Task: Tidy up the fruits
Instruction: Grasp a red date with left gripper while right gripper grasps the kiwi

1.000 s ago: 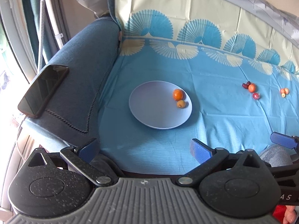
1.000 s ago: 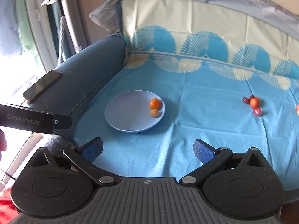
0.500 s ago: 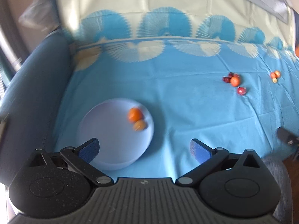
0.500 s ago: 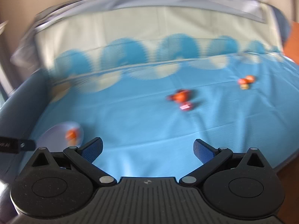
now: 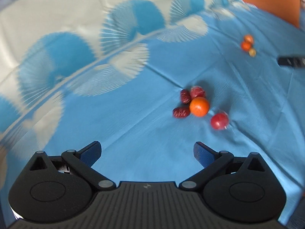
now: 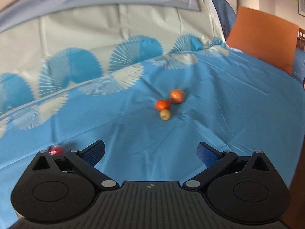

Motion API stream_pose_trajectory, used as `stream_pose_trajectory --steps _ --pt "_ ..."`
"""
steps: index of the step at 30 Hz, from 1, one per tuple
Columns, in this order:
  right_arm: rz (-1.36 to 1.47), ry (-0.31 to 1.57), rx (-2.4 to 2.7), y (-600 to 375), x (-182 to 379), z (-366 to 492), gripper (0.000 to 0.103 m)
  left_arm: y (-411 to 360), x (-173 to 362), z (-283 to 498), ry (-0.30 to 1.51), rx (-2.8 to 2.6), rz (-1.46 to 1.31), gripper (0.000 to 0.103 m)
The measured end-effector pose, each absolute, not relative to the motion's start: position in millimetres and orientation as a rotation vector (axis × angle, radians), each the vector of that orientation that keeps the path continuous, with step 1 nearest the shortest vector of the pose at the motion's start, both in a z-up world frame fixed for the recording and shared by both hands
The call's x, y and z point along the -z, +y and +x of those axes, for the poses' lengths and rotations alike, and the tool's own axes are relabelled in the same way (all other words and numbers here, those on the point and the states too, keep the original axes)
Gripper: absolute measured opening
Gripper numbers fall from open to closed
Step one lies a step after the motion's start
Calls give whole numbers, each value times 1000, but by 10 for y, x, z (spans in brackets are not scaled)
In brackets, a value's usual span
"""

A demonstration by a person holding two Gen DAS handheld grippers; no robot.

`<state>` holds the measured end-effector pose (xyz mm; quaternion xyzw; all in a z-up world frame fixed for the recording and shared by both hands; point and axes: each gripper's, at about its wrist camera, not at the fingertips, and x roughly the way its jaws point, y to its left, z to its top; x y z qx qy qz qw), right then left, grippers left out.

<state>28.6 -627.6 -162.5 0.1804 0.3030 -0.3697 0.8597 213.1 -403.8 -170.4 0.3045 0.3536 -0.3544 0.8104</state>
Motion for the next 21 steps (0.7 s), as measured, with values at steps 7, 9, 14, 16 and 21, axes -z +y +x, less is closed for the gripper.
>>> stream_pose_trajectory --steps 7,9,14,16,21 --pt "349 674 825 -7008 2303 882 102 -4633 2289 2401 671 950 835 91" --pt "364 672 824 -7145 2412 998 102 -4680 2335 2386 613 1008 867 91" --pt "338 673 825 -7326 2589 1203 100 -4730 2340 2359 535 1112 935 71" --pt "309 640 834 -7321 2582 1187 79 -4748 2319 2312 570 1164 934 34" --pt "245 683 837 -7203 2499 1099 26 -4660 2251 2103 580 1137 893 33"
